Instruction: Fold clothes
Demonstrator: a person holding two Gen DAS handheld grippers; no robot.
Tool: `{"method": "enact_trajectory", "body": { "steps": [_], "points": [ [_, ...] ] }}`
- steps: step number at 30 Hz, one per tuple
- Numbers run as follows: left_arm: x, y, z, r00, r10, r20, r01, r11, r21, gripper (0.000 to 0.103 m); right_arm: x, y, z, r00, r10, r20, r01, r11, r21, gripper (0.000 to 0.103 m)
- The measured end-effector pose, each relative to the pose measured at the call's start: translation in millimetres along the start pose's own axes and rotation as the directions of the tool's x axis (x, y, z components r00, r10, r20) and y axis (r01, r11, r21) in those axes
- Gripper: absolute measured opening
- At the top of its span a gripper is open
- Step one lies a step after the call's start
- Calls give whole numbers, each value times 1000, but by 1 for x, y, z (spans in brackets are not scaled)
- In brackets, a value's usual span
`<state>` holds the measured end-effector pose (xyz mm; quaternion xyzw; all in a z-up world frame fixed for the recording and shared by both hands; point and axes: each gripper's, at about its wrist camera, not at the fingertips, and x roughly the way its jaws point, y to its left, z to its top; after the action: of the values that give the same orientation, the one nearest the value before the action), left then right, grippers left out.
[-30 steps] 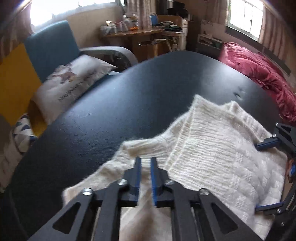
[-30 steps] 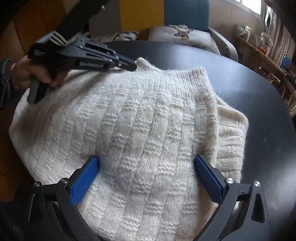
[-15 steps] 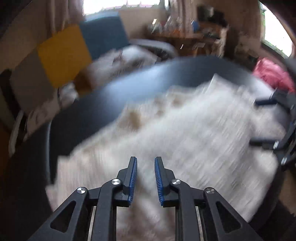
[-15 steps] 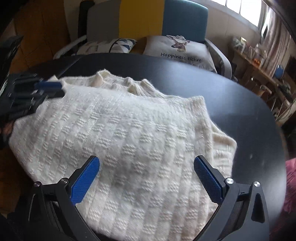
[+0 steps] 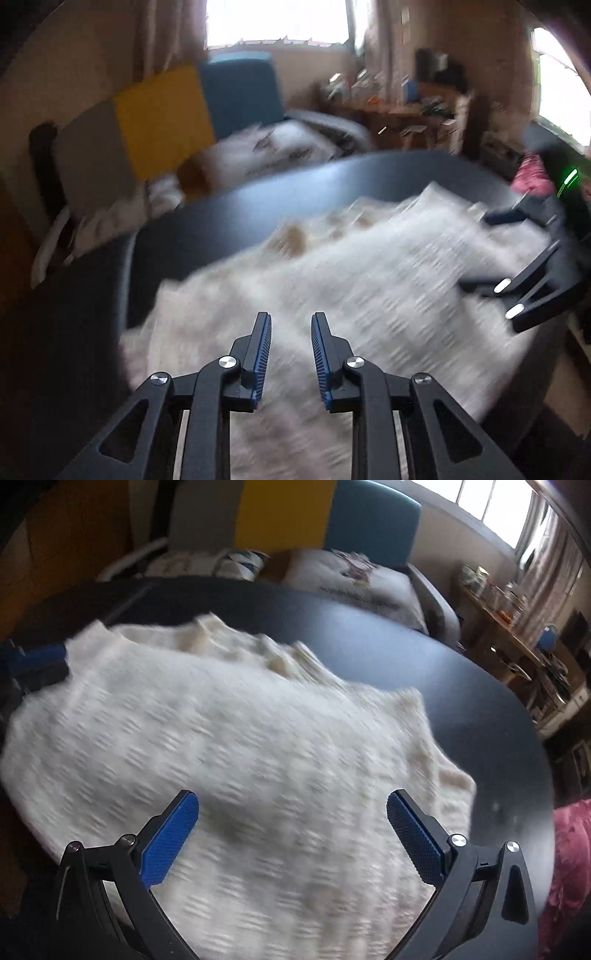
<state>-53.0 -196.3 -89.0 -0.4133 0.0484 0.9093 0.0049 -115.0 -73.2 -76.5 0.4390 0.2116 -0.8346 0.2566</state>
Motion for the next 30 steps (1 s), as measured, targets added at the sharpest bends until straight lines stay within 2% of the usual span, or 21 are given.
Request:
{"method": "enact_trajectory", "body": {
  "steps": [1,4,6,10,12,14,17,20,21,23,24,25,27,30],
  "points": [
    [10,4,-6,999,15,-42,-16,1000,-20,24,2,5,3,1000,2,-1,-2,1000,-9,103],
    [12,18,-17,1000,-16,-26,13,992,-129,27,24,15,5,999,2,-48,-3,1000,-19,103],
    [1,22,-15,1000,-15,-6,14,983,-181,27,27,10,3,999,26,-42,-25,999,25,103],
    [-33,24,-11,996,77,48,-66,979,-193,27,17,10,9,999,21,-31,-20,999,38,103],
    [-44,26,-12,994,91,57,-77,974,-211,27,2,13,12,1000,12,-4,-12,1000,28,103],
    [-48,28,-18,991,126,39,-114,969,-218,27,-13,20,16,999,26,28,-27,999,22,103],
    [-41,32,-32,993,120,-6,-117,959,-260,27,-23,29,24,998,39,54,-39,999,4,103],
    [-10,36,-56,988,108,-112,-135,954,-267,27,-18,40,29,997,58,43,-58,998,-16,103],
    [-13,37,-61,992,108,-70,-123,952,-279,27,-8,42,29,998,59,19,-59,998,-21,103],
    [-26,45,-64,998,57,-40,-66,950,-304,27,19,45,25,997,55,-51,-56,998,-30,103],
    [-31,50,-66,999,41,-24,-46,947,-319,27,26,44,24,996,65,-57,-66,998,-19,103],
    [-40,61,-70,999,32,10,-27,941,-337,27,27,41,23,996,84,-41,-84,996,3,103],
    [-44,77,-73,999,17,27,-7,947,-323,27,30,35,21,993,114,-14,-114,993,34,103],
    [-50,102,-77,997,58,45,-43,961,-273,27,28,35,20,993,119,4,-119,993,24,103]
  ]
}}
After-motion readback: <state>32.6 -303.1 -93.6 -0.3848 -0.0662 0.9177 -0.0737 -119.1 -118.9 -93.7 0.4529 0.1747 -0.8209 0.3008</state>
